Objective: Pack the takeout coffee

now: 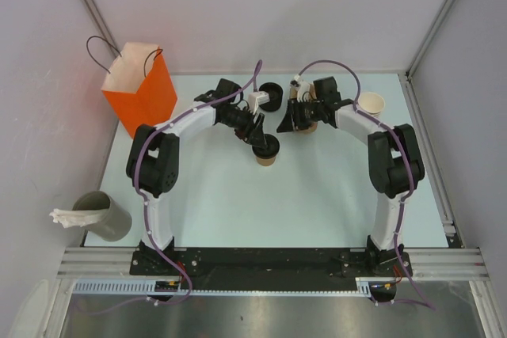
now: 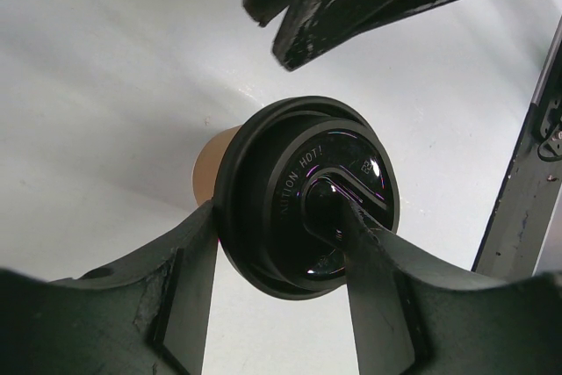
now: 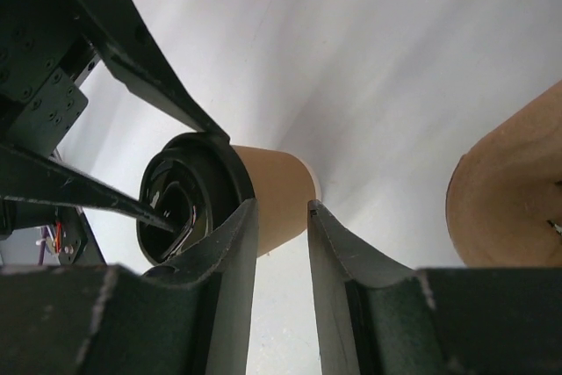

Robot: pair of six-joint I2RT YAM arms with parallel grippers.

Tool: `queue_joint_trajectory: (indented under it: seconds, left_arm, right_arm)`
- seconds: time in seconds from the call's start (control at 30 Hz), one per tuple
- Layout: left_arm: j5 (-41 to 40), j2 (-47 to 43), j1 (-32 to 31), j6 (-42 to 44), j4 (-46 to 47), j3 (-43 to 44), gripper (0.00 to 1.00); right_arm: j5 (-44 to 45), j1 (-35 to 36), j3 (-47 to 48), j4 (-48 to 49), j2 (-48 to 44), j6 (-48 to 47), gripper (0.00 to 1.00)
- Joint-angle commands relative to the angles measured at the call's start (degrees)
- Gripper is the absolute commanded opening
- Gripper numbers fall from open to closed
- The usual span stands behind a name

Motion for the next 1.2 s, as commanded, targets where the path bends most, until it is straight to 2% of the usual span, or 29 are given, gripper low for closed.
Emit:
queue_joint_trajectory:
  seconds: [0.0,0.3,0.57,0.87,1.17]
  left_arm:
    - [-10.4,4.4,-1.4,4.1,-0.5,-1.1,0.51]
    - [-10.4,4.4,-1.5,4.2,-0.4,-1.1,0.51]
    - [-10.7,4.0,-1.7,4.2,-0.5,-1.1,0.5]
    - [-10.6,3.8,-1.9,4.3,-0.5,-1.1,0.5]
    - [-11.0,3.1,-2.0,4.4,-0.5,-1.5,0.5]
  right_arm:
    - [-0.7,1.3,3.0,0.2,2.3,0.8,0.34]
    - [-4.7,2.2,3.3,1.4,3.8,4.0,0.34]
    - [-8.8,1.2,3.8,8.6,4.3,11.7,0.35]
    - [-8.1,2.8,4.3,4.8,5.6,8.4,0.35]
    - [-10.4,2.0,5.5,4.0,8.2,8.9,0.34]
